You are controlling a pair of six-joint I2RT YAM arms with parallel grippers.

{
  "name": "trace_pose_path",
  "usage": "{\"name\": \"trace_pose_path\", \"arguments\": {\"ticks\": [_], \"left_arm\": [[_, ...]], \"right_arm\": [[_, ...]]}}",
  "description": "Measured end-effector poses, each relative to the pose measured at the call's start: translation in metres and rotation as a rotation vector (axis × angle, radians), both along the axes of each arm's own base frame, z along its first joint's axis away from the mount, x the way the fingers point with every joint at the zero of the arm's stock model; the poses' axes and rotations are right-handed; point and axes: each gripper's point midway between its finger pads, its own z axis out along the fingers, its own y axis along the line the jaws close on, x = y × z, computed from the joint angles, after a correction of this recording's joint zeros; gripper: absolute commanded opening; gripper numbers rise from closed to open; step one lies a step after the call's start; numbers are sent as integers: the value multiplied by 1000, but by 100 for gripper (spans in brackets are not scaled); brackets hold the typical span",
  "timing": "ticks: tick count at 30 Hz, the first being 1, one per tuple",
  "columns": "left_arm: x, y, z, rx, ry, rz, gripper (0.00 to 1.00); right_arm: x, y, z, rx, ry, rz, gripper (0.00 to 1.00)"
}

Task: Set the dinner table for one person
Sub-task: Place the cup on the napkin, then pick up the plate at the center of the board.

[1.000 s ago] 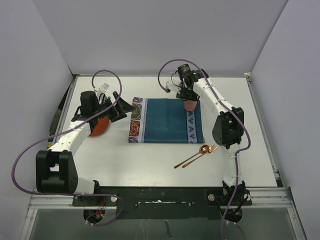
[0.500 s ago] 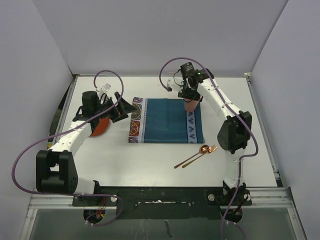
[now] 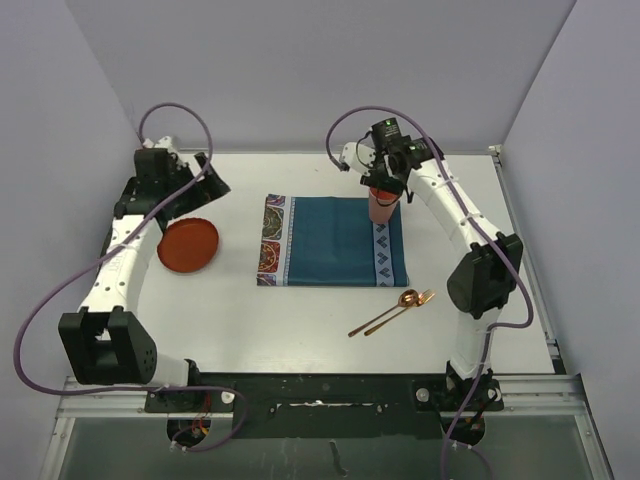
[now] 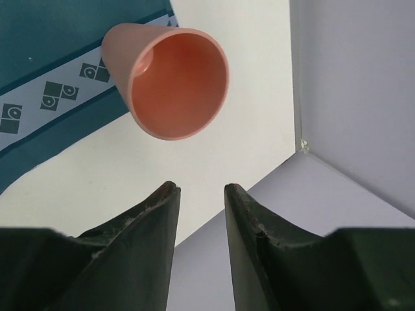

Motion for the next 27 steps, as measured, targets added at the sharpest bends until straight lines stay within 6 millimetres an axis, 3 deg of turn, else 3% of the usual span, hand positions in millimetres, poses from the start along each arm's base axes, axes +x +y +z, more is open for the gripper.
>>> {"name": "trace_pose_path", "arguments": {"ticks": [2, 3, 5, 6, 8, 9, 11, 14, 20, 27], "left_arm": [[4, 38, -2, 38, 11, 110, 96], [3, 63, -9, 32, 35, 181, 87], [-9, 121, -34, -8, 99, 358, 56], [-22, 153, -54, -42, 146, 470, 49], [-57, 198, -96, -117, 250, 665, 47], [-71, 208, -111, -148, 292, 727, 48], [-91, 216, -138, -209, 369, 809, 49], [-94, 207, -157, -305, 413, 829, 50], [-77, 197, -155, -378, 358, 806, 50], [-72, 201, -160, -369, 352, 814, 50]], "right_arm": [[-1, -3, 9, 24, -30, -16, 35], [-2, -4, 13, 38, -46, -26, 35], [-5, -10, 16, 55, -59, -44, 35], [-6, -12, 16, 65, -61, -53, 35], [-6, -17, 15, 91, -62, -72, 35], [-7, -20, 13, 103, -59, -83, 35], [-8, -25, 7, 118, -47, -103, 35], [-10, -31, -4, 133, -25, -127, 35], [-15, -33, -20, 147, 12, -143, 34], [-18, -32, -15, 165, 0, -149, 34]]}}
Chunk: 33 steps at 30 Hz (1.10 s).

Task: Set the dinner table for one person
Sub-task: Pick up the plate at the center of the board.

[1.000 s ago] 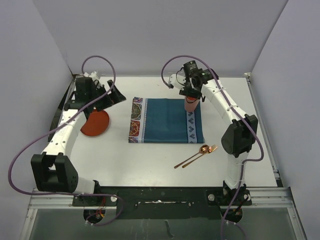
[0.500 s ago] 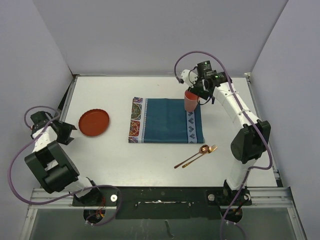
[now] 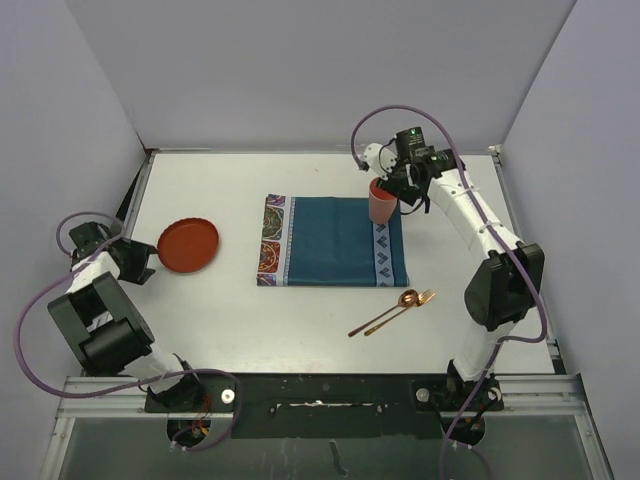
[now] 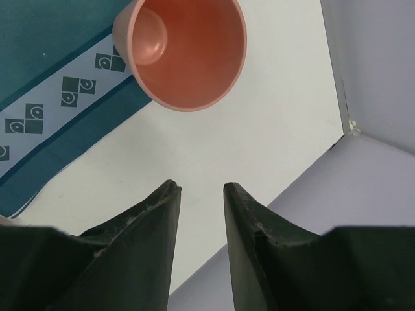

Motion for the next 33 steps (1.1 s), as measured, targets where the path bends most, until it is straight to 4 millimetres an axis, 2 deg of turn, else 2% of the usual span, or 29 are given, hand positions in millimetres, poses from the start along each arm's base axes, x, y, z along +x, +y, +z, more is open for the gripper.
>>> {"name": "trace_pose_path", "arguments": {"ticks": [5, 10, 13, 17, 21, 30, 33], "left_arm": [[-4, 0, -29, -15, 88, -1, 50], [-1, -3, -42, -1, 133, -20, 49], [10, -7, -42, 20, 139, -47, 49], [28, -13, -33, 60, 118, -84, 49], [43, -9, -29, 81, 108, -90, 49], [41, -5, -42, 100, 154, -81, 46], [40, -6, -45, 100, 161, -84, 43]], "right_arm": [[-2, -3, 9, 9, -27, -8, 34], [-5, -11, 13, 11, -39, -23, 34], [-8, -19, 13, 10, -37, -38, 34], [-10, -28, 8, 6, -26, -56, 34], [-12, -35, 3, 1, -12, -71, 34], [-11, -45, 2, -1, -12, -89, 33], [-11, -45, 2, -2, -12, -90, 33]]}}
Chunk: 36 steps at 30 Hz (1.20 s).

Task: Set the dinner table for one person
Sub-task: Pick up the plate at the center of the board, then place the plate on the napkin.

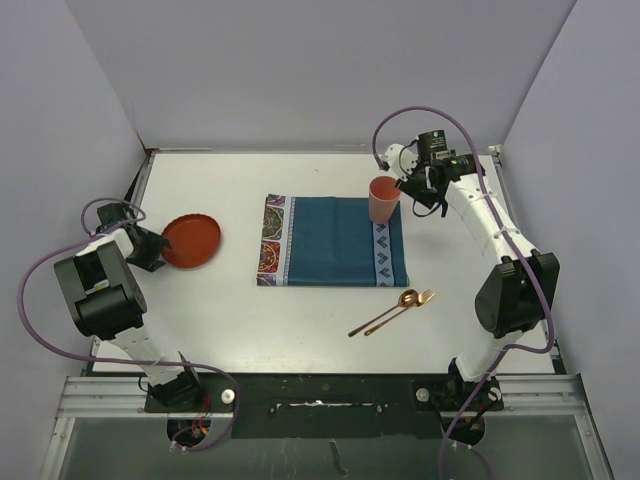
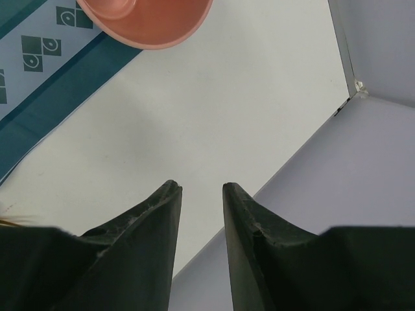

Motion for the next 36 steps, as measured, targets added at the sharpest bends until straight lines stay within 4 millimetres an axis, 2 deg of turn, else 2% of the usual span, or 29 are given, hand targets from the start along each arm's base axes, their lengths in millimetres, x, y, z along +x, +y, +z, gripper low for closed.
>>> {"name": "trace_pose_path", "arguments": {"ticks": [3, 6, 7, 19, 21, 24, 27, 30, 31, 34, 36], "left_arm": [[2, 0, -2, 3, 0, -4, 31], [4, -2, -5, 3, 3, -10, 4], [5, -2, -6, 1, 2, -12, 0], [18, -13, -2, -25, -58, -82, 0], [19, -20, 6, -46, -80, -114, 0], [27, -34, 31, -86, -142, -168, 0], [44, -61, 73, -89, -236, -265, 0], [63, -115, 115, -87, -334, -427, 0], [69, -140, 128, -92, -364, -498, 0], [76, -202, 146, -123, -407, -663, 0], [78, -240, 144, -152, -405, -756, 0]], "right_arm": [[0, 0, 0, -2, 0, 0, 33], [0, -2, 0, -2, 0, -5, 33], [0, -3, 0, -2, 0, -7, 33], [2, -17, 2, -38, -6, -32, 33], [2, -18, 2, -40, -6, -32, 34], [2, -20, 3, -48, -8, -36, 34], [2, -22, 3, -52, -8, -43, 34], [2, -26, 3, -58, -9, -52, 34], [2, -28, 3, -60, -9, -58, 34], [2, -33, 3, -62, -10, -70, 34], [2, -35, 4, -63, -10, -80, 34]]}}
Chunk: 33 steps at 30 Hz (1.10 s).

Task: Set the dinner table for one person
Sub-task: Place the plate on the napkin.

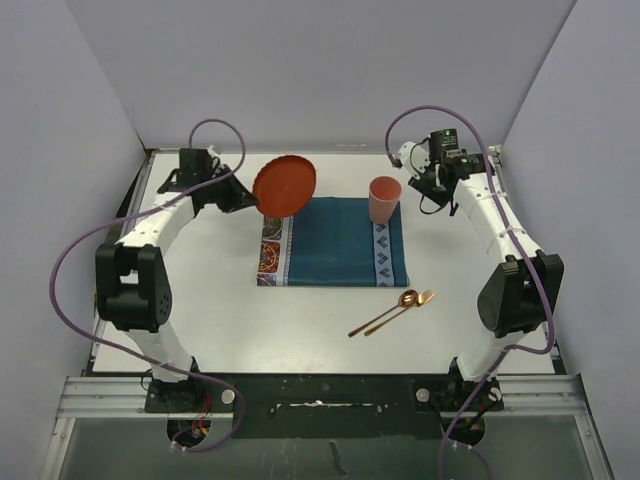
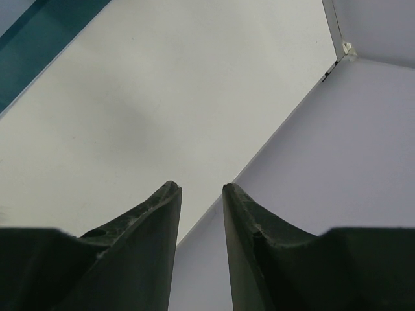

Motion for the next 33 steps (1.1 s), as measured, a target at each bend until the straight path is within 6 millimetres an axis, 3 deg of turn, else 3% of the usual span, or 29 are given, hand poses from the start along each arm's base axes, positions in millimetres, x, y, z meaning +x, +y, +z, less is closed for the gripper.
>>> {"name": "trace_pose_path", "arguments": {"ticks": [4, 8, 12, 22, 33], "left_arm": [[-1, -46, -39, -3, 87, -110, 0], [-13, -73, -86, 11, 210, -178, 0], [-33, -94, -112, 37, 296, -242, 0], [-57, -141, -116, 124, 298, -420, 0], [-55, -121, -132, 243, 313, -380, 0]], "right_arm": [[-1, -5, 3, -1, -7, -16, 34], [-3, -6, 4, 1, -11, -26, 34], [-4, -7, 4, 1, -12, -31, 34], [-5, -8, 3, 1, -9, -34, 34], [-11, -9, -8, -6, 26, -33, 34]]}}
